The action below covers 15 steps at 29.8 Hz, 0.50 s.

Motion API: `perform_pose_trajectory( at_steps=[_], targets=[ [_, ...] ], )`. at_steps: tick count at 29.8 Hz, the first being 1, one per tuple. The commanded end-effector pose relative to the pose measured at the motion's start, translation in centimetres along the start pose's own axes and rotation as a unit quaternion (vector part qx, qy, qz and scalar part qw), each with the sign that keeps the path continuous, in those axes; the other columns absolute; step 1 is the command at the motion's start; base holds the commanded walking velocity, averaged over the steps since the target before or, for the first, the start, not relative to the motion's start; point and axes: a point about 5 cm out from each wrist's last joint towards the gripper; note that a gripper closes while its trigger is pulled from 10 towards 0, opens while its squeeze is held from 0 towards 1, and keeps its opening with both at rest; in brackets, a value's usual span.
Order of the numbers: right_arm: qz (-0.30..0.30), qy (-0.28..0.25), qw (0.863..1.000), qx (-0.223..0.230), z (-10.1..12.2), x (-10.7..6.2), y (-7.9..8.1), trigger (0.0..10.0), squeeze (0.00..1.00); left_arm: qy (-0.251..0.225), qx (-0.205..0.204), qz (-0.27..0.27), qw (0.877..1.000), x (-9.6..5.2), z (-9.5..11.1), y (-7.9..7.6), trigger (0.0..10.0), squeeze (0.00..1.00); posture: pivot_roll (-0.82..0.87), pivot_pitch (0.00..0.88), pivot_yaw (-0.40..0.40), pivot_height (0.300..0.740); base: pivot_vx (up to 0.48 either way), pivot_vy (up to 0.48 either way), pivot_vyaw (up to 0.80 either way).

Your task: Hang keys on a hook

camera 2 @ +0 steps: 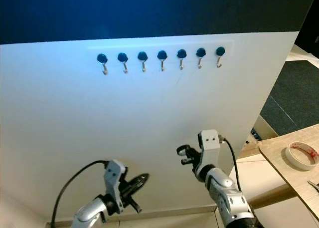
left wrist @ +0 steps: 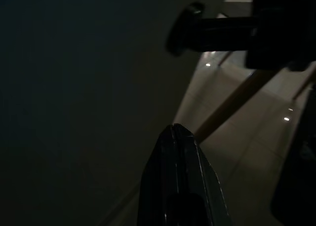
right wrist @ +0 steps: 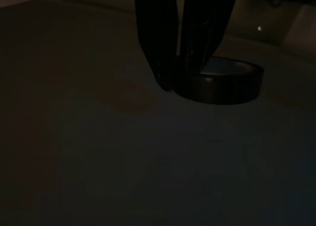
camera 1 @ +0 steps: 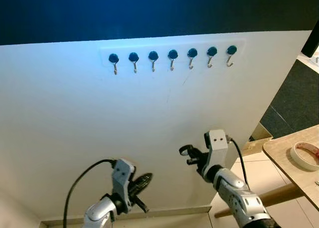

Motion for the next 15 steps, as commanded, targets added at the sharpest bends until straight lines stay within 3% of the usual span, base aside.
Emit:
perform_pose_trajectory(
  at_steps=[1, 7, 9, 10, 11, 15],
  targets=[
    [0.038, -0.016, 0.999, 0.007, -0.1, 0.0, 0.8, 10.0, 0.00, 0.008, 0.003, -0.019, 1.000, -0.1, 0.2, -0.3, 10.0, 0.00, 0.02, 0.055, 0.016, 0.740, 0.000, 0.000, 0.00],
    [0.096, -0.018, 0.995, 0.017, -0.6, -0.4, 2.0, 10.0, 0.00, -0.004, 0.008, -0.001, 1.000, 0.3, 0.9, -0.2, 10.0, 0.00, 0.02, 0.056, 0.015, 0.740, 0.000, 0.000, 0.00],
    [0.113, -0.017, 0.993, 0.019, -0.9, -0.6, 2.3, 10.0, 0.00, -0.010, 0.006, 0.007, 1.000, 0.2, 1.2, -0.1, 10.0, 0.47, 0.02, 0.055, 0.012, 0.740, 0.000, 0.000, 0.00],
    [0.121, -0.017, 0.992, 0.021, -1.0, -0.7, 2.4, 10.0, 0.00, -0.012, 0.006, 0.013, 1.000, 0.2, 1.4, 0.0, 10.0, 0.87, 0.02, 0.055, 0.012, 0.740, 0.000, 0.000, 0.00],
    [0.130, -0.018, 0.991, 0.024, -1.2, -0.9, 2.4, 10.0, 0.00, -0.014, 0.009, 0.023, 1.000, 0.2, 1.5, 0.2, 10.0, 1.00, 0.02, 0.055, 0.012, 0.740, 0.000, 0.000, 0.00],
    [0.140, -0.022, 0.990, 0.026, -1.3, -1.1, 2.3, 10.0, 0.00, -0.018, 0.022, 0.057, 0.998, 0.0, 1.8, 1.0, 10.0, 1.00, 0.02, 0.055, 0.010, 0.740, 0.000, 0.000, 0.00]
  ],
)
Point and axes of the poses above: a point about 5 cm out from each wrist's last joint towards the gripper, its own x axis pointing out of the wrist towards the gripper, its own z axis along the axis of the wrist's last joint, y = z × x, and after that the axes turned 4 degrees about x, right-handed
